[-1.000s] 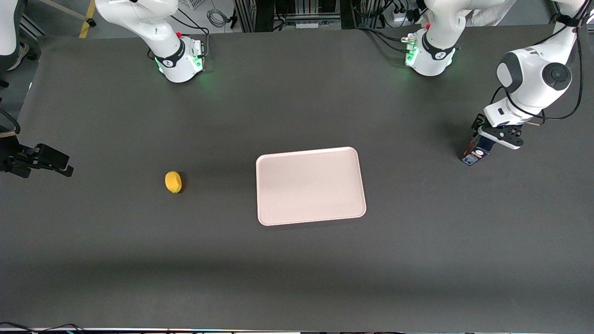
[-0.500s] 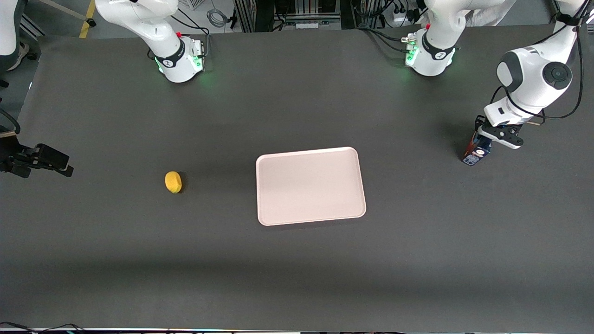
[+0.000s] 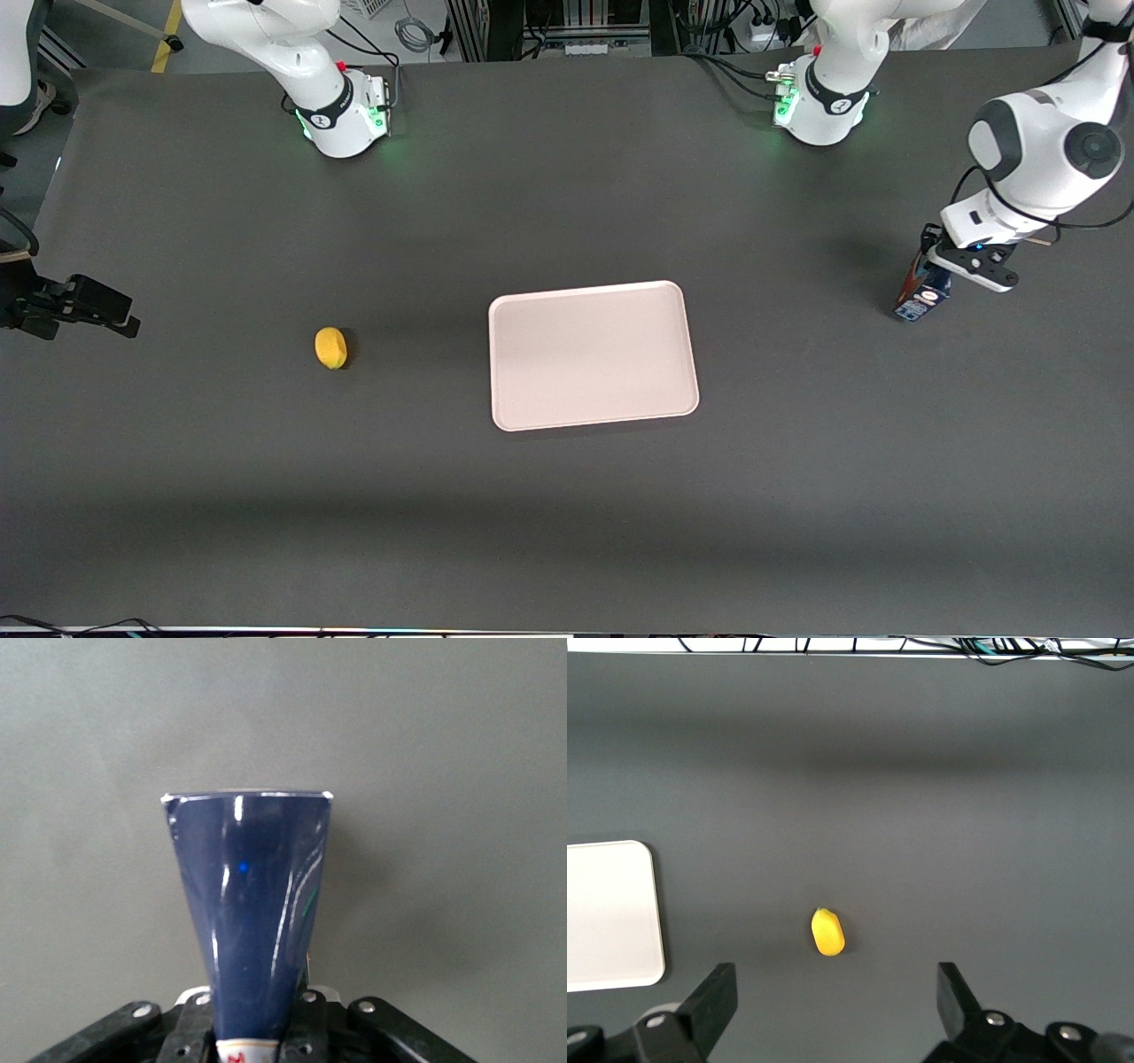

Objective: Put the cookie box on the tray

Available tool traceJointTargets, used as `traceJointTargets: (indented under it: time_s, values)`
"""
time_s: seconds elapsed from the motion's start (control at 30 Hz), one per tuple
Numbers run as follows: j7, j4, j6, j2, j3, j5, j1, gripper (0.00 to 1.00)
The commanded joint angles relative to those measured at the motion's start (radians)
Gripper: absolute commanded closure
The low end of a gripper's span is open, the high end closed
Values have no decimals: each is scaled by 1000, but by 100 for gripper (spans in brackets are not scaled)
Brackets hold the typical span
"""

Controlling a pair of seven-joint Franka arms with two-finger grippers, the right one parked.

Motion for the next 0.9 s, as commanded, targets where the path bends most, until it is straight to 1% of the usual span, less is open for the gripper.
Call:
traceJointTargets:
  time_s: [0.0,0.2,0.3,0.47,0.6,0.87]
  values:
    - [-11,93,-198,-87,-6,-14,-7,95]
    - [-17,267,-478,-130,-37,-59,-7,95]
    - [-19,363,-604,-136,-49,-65,-7,94]
    - [-19,502,-756,-136,-57,-65,-7,94]
    - [-17,579,-831,-132,-68,-65,-6,94]
    - [-19,604,-842,-132,-72,-68,-6,95]
